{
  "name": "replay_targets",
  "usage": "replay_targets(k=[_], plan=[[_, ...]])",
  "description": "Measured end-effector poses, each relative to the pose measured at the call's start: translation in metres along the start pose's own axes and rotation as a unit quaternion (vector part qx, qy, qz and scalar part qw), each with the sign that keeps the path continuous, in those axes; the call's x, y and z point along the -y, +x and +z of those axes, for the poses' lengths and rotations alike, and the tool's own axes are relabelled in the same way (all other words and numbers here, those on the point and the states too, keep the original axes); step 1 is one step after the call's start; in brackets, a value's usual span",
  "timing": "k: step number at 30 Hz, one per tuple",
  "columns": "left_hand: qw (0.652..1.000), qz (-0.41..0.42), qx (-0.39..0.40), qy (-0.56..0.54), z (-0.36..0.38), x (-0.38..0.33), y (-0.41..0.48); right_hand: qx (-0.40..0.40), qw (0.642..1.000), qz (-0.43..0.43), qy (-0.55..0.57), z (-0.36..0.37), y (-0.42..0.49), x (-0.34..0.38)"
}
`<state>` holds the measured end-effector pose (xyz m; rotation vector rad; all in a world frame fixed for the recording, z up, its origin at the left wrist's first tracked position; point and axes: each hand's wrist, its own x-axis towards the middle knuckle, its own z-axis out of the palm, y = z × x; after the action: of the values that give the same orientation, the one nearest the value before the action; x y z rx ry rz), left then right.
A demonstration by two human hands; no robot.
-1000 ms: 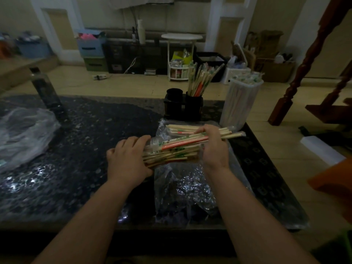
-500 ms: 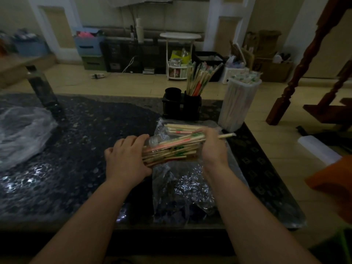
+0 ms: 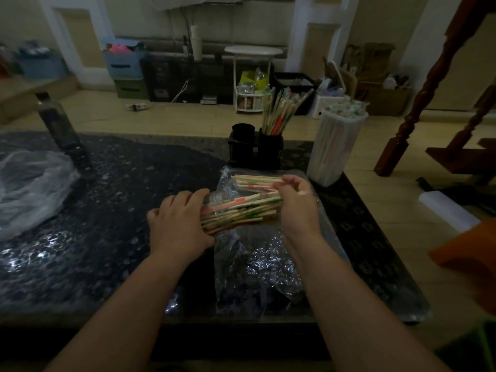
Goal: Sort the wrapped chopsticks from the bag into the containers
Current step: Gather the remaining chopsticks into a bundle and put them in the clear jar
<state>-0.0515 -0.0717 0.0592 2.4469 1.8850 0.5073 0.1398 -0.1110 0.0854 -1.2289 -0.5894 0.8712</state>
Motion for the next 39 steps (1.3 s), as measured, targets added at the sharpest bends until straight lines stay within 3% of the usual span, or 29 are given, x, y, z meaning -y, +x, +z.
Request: replay_targets(k=[4,7,15,19,21,24,27,31,36,39], plan=[[1.0,-0.006,-0.011,0.006,0.001,0.0,0.0,-0.046,0.997,-0.044,-0.047,-0.002,-0.002,-0.008],[1.0,-0.005,-0.018,0.009,0.001,0.0,0.0,-0.061,0.98,-0.098,-0.16,0.001,-0.004,-0.008],[1.0,-0.011,-0.016,0.022,-0.001,0.001,0.001,0.093,0.962,-0.08,-0.245,0.001,-0.008,-0.012],[0.999,-0.038,-0.011,0.01,-0.002,0.004,0.002,0.023,0.982,-0.086,-0.166,-0.002,0.0,-0.012],[0.998,-0.061,-0.007,-0.001,-0.004,0.004,0.003,-0.013,0.978,-0.097,-0.186,-0.006,0.006,-0.012],[0.997,-0.08,0.002,-0.009,-0.005,0.005,0.004,0.006,0.964,-0.047,-0.26,-0.015,0.014,-0.017],[0.997,-0.074,0.001,0.004,-0.005,0.005,0.004,0.063,0.933,0.0,-0.354,-0.023,0.017,-0.022],[0.997,-0.076,0.011,-0.01,-0.005,0.005,0.004,0.085,0.902,-0.015,-0.423,-0.027,0.014,-0.021],[0.997,-0.075,0.008,-0.01,-0.006,0.002,0.004,0.254,0.77,0.056,-0.583,-0.027,-0.004,-0.02],[0.997,-0.075,0.012,-0.011,-0.005,0.002,0.003,0.298,0.705,0.015,-0.643,-0.027,-0.015,-0.026]])
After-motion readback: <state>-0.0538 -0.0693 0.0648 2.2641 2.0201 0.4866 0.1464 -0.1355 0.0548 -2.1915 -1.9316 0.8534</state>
